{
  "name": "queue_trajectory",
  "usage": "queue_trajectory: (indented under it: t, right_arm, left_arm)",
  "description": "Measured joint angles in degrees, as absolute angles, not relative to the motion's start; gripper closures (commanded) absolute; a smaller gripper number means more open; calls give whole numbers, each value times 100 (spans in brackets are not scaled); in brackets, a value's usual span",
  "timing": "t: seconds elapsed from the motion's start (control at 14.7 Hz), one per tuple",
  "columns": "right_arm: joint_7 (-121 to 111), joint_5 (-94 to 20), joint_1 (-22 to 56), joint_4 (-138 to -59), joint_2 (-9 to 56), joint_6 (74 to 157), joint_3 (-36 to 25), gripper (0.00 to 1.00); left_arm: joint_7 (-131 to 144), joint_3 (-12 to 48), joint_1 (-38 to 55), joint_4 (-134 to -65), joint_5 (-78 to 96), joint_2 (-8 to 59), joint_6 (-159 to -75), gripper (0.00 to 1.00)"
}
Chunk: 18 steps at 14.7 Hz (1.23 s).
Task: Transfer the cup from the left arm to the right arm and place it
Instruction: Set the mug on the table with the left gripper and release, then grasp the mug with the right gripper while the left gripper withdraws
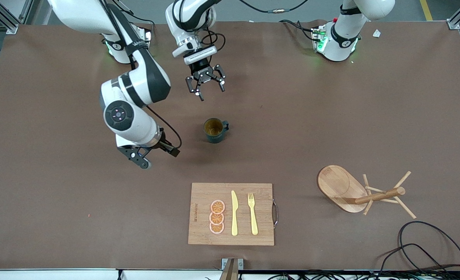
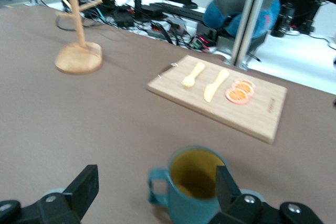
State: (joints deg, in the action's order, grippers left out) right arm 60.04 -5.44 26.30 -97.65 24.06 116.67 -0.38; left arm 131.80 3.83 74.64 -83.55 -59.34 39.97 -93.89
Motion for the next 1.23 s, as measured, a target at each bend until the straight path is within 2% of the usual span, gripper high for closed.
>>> queue_trajectory:
  t: [0.34, 0.55, 0.89, 1.23]
  right_arm:
    - [6182, -545, 2730, -9795, 2488, 11760, -40, 0]
    - [6499, -547, 2867, -9816, 2526, 11937, -36, 0]
    - [7905, -548, 3602, -9824, 2832, 12731, -26, 0]
    - [9492, -548, 3975, -9697, 3186, 13079, -26, 0]
  left_arm:
    - [12691, 387, 6696, -10273, -5837, 2119, -9830, 2]
    - [11889, 382, 6161, -10886, -5409, 1271, -10072, 2]
    - [9871, 355, 4827, -10893, -4444, 575, -10432, 1]
    - [7936, 335, 3512, -10180, -3236, 532, -10486, 1]
